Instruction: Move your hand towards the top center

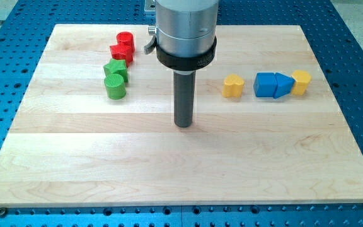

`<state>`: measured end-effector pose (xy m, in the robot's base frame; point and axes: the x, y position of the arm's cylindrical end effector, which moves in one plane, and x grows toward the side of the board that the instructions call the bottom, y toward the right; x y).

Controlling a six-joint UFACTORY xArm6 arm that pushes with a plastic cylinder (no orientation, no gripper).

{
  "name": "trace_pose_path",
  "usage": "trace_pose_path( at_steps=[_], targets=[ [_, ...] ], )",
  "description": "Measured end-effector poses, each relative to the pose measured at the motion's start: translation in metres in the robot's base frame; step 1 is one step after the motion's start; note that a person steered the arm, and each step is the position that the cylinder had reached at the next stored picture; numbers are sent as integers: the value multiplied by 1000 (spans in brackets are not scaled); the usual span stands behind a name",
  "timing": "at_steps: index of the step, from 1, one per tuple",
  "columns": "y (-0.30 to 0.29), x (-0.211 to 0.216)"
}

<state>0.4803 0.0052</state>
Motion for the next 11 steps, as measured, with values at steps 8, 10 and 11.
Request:
trace_pose_path(
  at_steps=[8,10,11],
  targets=[
    [-12,9],
    [-11,9],
    [-11,9]
  ],
)
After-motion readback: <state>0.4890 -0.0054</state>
